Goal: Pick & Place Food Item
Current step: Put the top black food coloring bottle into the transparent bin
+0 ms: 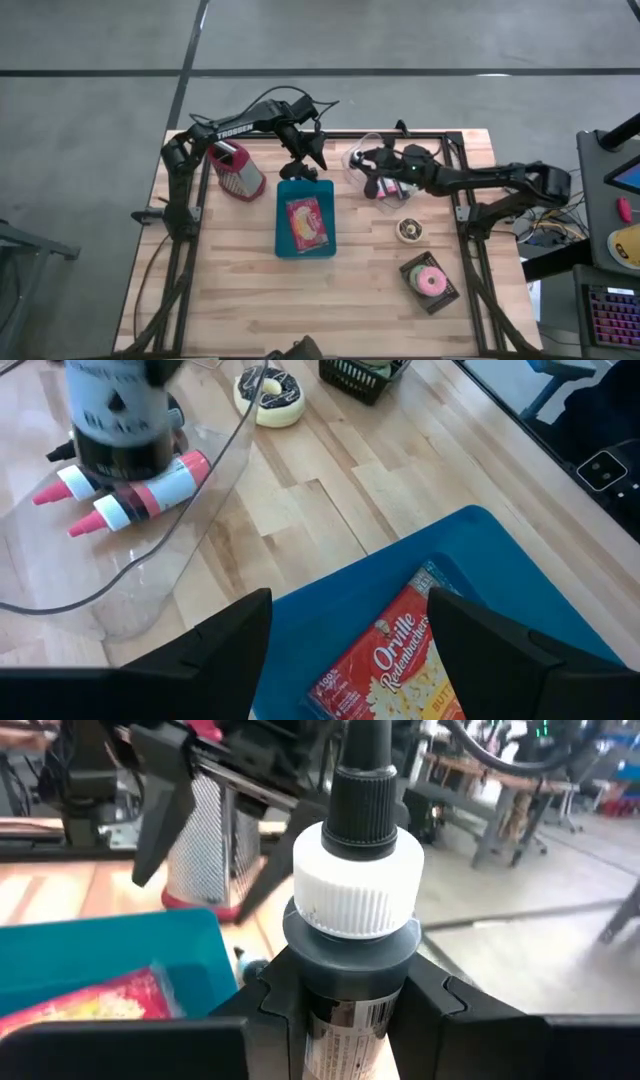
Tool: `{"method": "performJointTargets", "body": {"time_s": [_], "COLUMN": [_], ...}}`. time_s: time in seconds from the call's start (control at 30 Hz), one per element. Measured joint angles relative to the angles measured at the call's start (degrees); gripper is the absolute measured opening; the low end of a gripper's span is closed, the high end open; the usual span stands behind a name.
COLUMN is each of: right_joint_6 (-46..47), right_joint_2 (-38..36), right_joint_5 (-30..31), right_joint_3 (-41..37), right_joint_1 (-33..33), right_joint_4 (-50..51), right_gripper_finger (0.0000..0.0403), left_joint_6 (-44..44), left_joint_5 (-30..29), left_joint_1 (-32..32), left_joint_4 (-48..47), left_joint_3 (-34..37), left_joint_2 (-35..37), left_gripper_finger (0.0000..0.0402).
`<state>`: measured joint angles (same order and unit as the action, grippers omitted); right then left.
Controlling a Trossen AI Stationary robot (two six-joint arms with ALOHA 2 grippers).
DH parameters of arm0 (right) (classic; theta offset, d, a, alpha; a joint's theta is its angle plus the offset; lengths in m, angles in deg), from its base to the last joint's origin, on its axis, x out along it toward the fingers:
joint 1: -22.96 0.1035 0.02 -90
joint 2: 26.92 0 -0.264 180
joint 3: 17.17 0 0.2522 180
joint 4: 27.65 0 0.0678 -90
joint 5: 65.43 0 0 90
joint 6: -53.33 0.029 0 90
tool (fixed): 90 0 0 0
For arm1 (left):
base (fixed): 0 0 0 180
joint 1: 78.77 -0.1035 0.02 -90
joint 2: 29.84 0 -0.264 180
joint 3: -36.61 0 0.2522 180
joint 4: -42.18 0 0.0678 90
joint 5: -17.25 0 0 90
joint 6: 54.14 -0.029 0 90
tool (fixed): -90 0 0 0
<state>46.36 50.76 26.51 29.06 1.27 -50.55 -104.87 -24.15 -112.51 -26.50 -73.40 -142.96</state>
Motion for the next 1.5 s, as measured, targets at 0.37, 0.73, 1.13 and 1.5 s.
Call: {"method": "performJointTargets", "body": {"time_s": [0.37,0.73,1.13,1.5], "right_joint_6": [0.96,0.16,-1.83,-3.31], "right_joint_2": [-10.25,-7.88,4.25,10.3], "right_joint_5": [1.65,0.63,-2.36,-5.14], "right_joint_3": [0.02,9.25,17.7,20.97], "right_joint_1": [-4.17,-6.3,-8.41,-9.27], "right_joint_4": [24.97,51.72,63.77,66.91], "right_gripper_finger": [0.009,0.009,0.009,0.009], "left_joint_6": [-0.32,-0.32,-0.32,-0.29], "left_joint_5": [-0.11,-0.35,-0.41,-0.78], "left_joint_1": [0.0,0.0,0.04,0.04], "left_joint_4": [0.62,0.89,0.89,0.89], "left_joint_3": [0.0,0.0,0.0,0.0], "left_joint_2": [0.02,0.02,0.02,0.02], "left_gripper_finger": [0.0275,0.0275,0.0275,0.0275]}}
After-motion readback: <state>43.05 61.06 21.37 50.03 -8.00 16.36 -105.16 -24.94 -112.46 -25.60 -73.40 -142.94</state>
